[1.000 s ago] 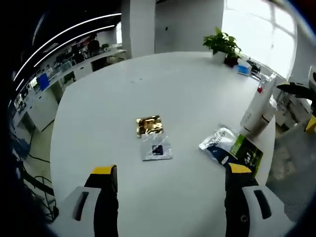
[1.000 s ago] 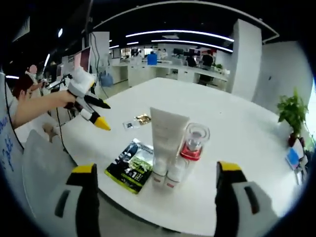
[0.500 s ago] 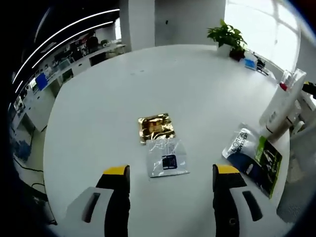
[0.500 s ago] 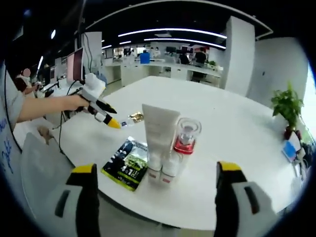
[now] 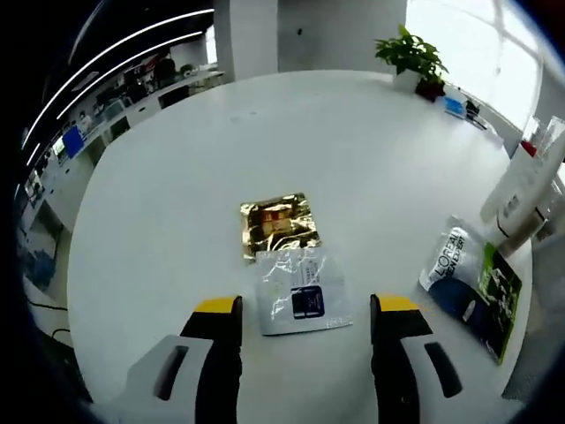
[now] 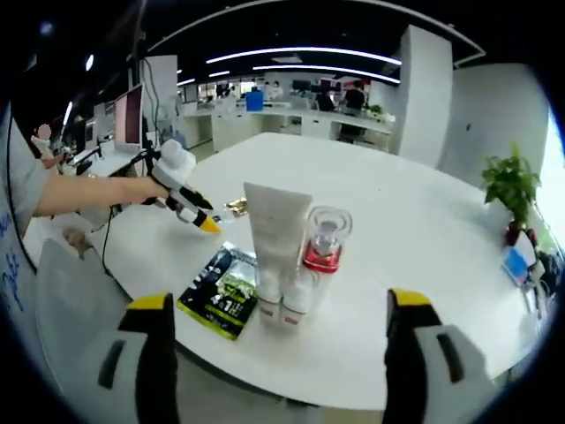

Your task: Arrange the skincare products in the storage area until every visible bottle or jar stands upright without overlapping.

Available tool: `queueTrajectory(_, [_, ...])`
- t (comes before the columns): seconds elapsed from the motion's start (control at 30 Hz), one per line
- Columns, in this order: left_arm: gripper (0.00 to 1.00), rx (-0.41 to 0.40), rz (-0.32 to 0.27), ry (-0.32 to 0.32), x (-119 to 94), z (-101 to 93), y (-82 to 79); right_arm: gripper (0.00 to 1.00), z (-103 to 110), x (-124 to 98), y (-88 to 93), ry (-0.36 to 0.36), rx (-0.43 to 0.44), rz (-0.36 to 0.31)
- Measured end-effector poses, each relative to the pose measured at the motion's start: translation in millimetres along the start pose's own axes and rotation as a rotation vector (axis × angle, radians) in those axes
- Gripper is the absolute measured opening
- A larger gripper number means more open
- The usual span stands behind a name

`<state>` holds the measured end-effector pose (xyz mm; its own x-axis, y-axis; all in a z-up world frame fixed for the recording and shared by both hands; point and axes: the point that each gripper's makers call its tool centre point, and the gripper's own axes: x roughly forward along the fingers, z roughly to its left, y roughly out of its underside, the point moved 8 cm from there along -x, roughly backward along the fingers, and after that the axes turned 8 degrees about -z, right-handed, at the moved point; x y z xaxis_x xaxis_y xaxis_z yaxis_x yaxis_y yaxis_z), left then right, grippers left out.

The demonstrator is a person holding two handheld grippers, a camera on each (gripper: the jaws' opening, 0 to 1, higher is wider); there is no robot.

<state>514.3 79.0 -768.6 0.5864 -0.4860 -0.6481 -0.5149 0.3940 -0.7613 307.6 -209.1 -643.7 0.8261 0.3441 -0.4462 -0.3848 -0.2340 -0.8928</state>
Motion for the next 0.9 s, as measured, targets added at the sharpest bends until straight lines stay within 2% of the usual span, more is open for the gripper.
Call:
queueTrajectory(0.27, [0.50, 0.006, -0.011, -0.002, 0.3, 0.9, -0.6, 1.00, -0.2, 0.8, 3.4, 0.000, 0.012, 0.000])
queueTrajectory(0.33, [0.47, 0.010, -0.008, 0.002, 0.5, 0.5, -1.1, 1.00, 0.1, 1.2, 3.9, 0.000, 0.012, 0.000])
queueTrajectory(0.4, [0.37, 0.006, -0.012, 0.001, 0.6, -0.9, -0.6, 1.00, 0.7, 1.4, 3.8, -0.003, 0.012, -0.001])
queueTrajectory(0.63, [0.37, 0.001, -0.009, -0.007, 1.3, 0.9, -1.0, 1.00, 0.7, 0.4, 4.0, -0.006, 0.011, -0.008])
queueTrajectory(0.9, [0.37, 0.099, 0.012, 0.031, -6.0, -0.1, 1.5, 1.00, -1.4, -0.1, 3.3, -0.009, 0.006, -0.016])
